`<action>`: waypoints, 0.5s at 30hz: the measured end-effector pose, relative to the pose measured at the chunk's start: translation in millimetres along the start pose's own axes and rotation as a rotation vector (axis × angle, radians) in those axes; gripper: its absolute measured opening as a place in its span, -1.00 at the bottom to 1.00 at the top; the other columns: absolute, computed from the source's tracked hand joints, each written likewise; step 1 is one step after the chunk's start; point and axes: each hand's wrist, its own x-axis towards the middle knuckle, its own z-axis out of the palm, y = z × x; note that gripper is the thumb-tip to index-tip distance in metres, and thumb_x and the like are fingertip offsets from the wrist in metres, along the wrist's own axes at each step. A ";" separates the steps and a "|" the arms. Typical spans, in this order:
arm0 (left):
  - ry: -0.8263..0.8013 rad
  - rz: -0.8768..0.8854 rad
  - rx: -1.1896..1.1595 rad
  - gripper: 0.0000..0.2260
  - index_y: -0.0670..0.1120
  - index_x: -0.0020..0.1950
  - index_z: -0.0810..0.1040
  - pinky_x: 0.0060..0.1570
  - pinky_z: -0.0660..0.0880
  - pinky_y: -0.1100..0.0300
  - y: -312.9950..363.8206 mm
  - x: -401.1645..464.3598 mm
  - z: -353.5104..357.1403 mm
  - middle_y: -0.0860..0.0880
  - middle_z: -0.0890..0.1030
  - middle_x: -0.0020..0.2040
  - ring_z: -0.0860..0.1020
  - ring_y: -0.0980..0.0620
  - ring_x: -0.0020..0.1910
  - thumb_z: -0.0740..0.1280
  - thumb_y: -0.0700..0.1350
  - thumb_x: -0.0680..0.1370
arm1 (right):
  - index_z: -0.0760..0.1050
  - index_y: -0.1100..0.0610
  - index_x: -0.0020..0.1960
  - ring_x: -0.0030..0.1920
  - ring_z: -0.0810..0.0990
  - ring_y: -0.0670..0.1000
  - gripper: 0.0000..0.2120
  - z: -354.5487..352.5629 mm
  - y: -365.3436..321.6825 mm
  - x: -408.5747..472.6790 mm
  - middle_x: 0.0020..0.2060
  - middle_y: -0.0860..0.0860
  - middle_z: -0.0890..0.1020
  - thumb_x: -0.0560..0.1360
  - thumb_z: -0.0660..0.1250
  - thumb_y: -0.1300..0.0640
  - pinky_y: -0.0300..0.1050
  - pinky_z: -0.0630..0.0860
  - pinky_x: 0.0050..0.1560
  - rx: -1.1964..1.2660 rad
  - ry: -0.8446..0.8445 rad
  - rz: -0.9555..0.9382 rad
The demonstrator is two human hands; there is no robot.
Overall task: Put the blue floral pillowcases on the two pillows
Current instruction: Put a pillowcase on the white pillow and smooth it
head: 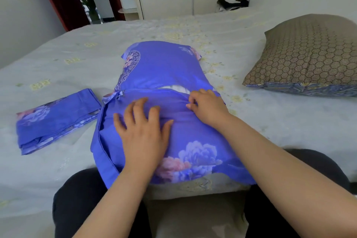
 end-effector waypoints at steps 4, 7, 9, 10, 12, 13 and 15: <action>-0.098 -0.302 -0.378 -0.51 -0.05 0.25 0.43 0.16 0.39 -0.09 -41.7 15.7 -11.3 -0.10 0.41 0.27 0.43 -0.19 0.23 0.22 0.25 0.49 | 0.47 0.09 0.01 0.03 0.51 0.17 -0.83 -22.8 -3.9 17.8 -0.01 0.08 0.56 0.58 0.18 0.02 0.03 0.44 -0.01 0.020 0.354 0.010; -0.074 -0.184 -0.569 -0.62 0.01 0.30 0.43 0.15 0.42 0.12 -43.4 8.2 -17.9 0.07 0.48 0.24 0.47 0.04 0.20 0.30 0.11 0.52 | 0.51 0.10 0.06 0.10 0.45 0.18 -0.80 -56.2 1.3 43.6 0.06 0.11 0.53 0.57 0.21 0.01 0.02 0.36 0.01 -0.135 0.487 0.089; -0.066 -0.120 -0.659 -0.66 0.03 0.28 0.45 0.20 0.40 0.21 -43.1 -0.6 -15.2 0.13 0.48 0.26 0.47 0.13 0.22 0.29 0.06 0.52 | 0.52 0.11 0.09 0.15 0.40 0.18 -0.80 -62.3 0.0 48.3 0.11 0.12 0.47 0.55 0.25 0.03 0.02 0.34 0.05 -0.226 0.409 0.129; -0.055 -0.095 -0.685 -0.68 0.02 0.27 0.47 0.23 0.36 0.26 -44.8 -6.3 -10.8 0.12 0.48 0.28 0.44 0.18 0.25 0.28 0.02 0.52 | 0.51 0.12 0.11 0.14 0.40 0.18 -0.80 -59.7 -4.9 43.1 0.12 0.12 0.44 0.55 0.26 0.06 0.01 0.34 0.04 -0.225 0.379 0.127; -0.023 -0.106 -0.721 -0.72 0.02 0.26 0.50 0.27 0.29 0.37 -50.5 -15.9 -1.4 0.06 0.47 0.31 0.38 0.29 0.28 0.29 -0.11 0.55 | 0.46 0.13 0.14 0.10 0.45 0.17 -0.78 -43.2 -26.2 17.6 0.10 0.11 0.44 0.54 0.26 0.06 -0.01 0.37 -0.03 -0.128 0.384 0.048; -0.006 -0.122 -0.739 -0.71 0.02 0.26 0.51 0.27 0.27 0.41 -53.0 -18.8 1.7 0.03 0.47 0.31 0.36 0.33 0.28 0.28 -0.18 0.56 | 0.45 0.13 0.13 0.07 0.48 0.17 -0.76 -33.1 -40.4 -1.4 0.07 0.10 0.47 0.53 0.26 0.02 0.00 0.40 -0.06 -0.051 0.412 -0.031; 0.027 -0.138 -0.752 -0.70 0.01 0.23 0.53 0.27 0.27 0.43 -57.1 -20.4 5.0 0.01 0.48 0.29 0.36 0.37 0.27 0.26 -0.27 0.56 | 0.46 0.12 0.05 -0.02 0.52 0.17 -0.69 -8.7 -70.6 -42.8 -0.03 0.07 0.53 0.49 0.25 -0.10 0.05 0.44 -0.07 0.075 0.466 -0.214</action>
